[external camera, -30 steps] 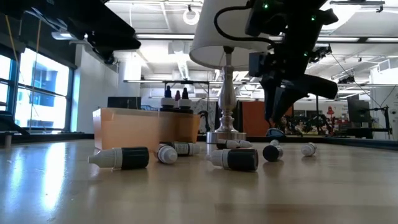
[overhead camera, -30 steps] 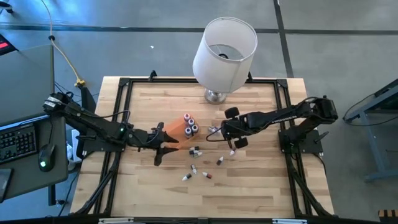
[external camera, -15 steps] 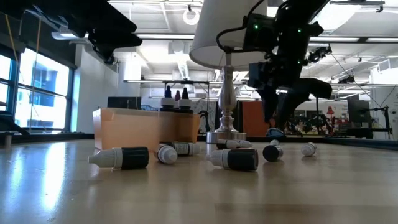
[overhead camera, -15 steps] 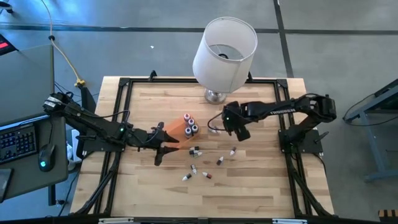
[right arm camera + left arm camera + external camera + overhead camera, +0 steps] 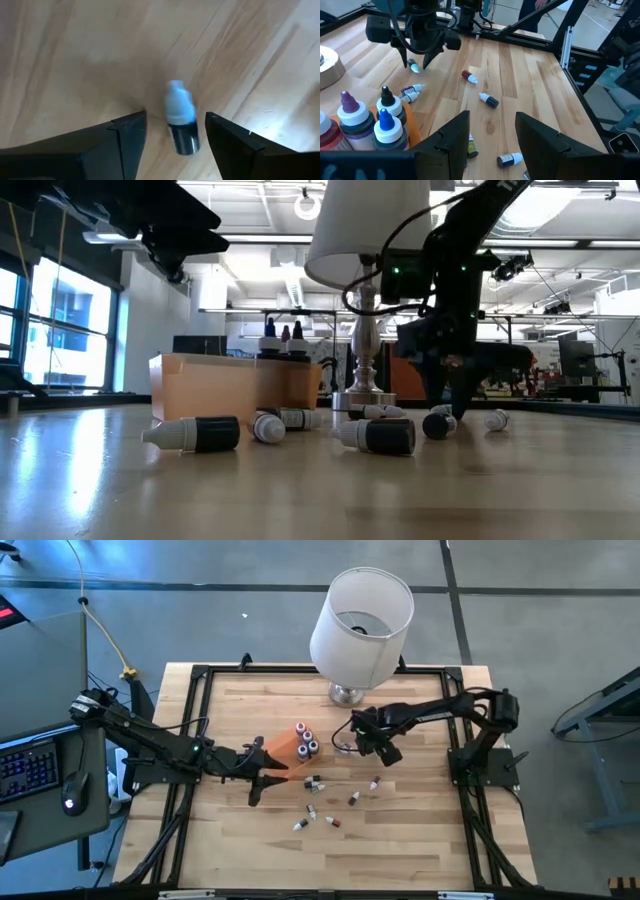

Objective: Pick & Place food coloring
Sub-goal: Put the top small black food coloring bottle into the bin

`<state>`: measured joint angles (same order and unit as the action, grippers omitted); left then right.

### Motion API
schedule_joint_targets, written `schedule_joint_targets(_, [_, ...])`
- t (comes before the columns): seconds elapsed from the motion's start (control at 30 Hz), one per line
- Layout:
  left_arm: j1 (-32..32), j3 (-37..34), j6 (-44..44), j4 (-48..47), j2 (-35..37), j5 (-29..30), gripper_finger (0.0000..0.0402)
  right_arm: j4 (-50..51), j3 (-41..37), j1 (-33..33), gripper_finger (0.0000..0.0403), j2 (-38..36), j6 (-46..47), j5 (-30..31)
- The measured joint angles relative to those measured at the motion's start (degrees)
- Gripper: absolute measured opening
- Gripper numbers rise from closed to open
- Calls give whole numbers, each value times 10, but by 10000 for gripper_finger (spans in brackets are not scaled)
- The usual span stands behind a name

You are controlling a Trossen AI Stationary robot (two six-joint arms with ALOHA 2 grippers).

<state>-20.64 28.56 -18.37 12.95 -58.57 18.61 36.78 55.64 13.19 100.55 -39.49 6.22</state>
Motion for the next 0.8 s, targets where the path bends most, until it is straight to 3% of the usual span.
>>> schedule_joint_targets(0.23, [0,0,0,0,0,0,159,-7,0,4,176,12,5,-20])
schedule_joint_targets(0.6, [0,0,0,-5,0,-1,159,-1,-2,0,64,8,180,-38])
schedule_joint_targets(0.8, [0,0,1,-6,0,-1,159,-28,-4,-30,74,-17,277,-81])
